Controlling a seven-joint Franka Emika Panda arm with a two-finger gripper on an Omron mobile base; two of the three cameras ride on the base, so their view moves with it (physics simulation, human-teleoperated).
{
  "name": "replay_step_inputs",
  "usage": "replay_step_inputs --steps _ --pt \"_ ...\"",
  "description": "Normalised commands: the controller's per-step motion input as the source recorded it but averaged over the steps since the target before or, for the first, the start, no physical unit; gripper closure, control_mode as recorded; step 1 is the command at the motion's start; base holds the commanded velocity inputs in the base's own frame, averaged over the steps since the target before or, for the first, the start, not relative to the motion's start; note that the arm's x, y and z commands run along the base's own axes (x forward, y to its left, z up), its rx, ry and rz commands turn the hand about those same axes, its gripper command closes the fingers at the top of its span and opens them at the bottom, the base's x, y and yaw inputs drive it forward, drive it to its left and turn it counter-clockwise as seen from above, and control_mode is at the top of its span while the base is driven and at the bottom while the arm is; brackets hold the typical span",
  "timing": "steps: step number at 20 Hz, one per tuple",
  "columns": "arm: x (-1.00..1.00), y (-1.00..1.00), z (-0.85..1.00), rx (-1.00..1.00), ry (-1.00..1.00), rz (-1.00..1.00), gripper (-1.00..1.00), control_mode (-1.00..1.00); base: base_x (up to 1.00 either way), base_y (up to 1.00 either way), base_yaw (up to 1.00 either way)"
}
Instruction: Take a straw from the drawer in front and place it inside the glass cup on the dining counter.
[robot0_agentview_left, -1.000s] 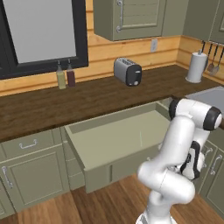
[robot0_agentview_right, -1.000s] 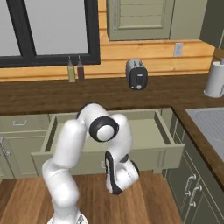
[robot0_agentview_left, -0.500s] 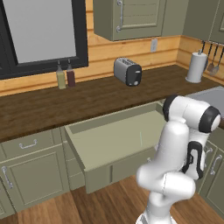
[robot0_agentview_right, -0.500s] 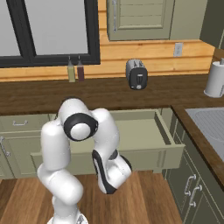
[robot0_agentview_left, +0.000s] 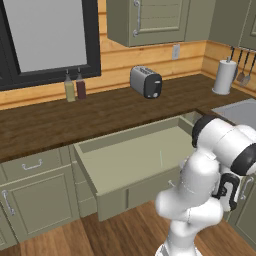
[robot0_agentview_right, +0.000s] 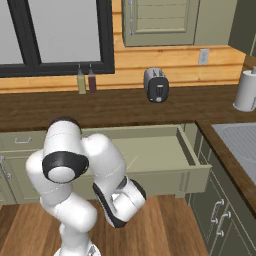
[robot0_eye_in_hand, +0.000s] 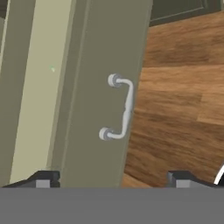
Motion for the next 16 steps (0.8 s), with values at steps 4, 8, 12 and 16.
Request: replay_step_inputs --steps 4,8,12,16 --pt "0.49 -0.86 1.00 0.41 -0.05 0.14 -1.00 -1.00 0.00 0.00 0.00" --pt "0.52 -1.00 1.00 0.39 -0.02 0.02 -1.00 -1.00 0.00 0.00 0.00" --pt "0.16 -0.99 1.00 0.23 -0.08 0.00 -1.00 -1.00 0.00 0.00 0.00" --pt "0.04 -1.00 1.00 0.30 -0.19 0.00 -1.00 -1.00 0.00 0.00 0.00"
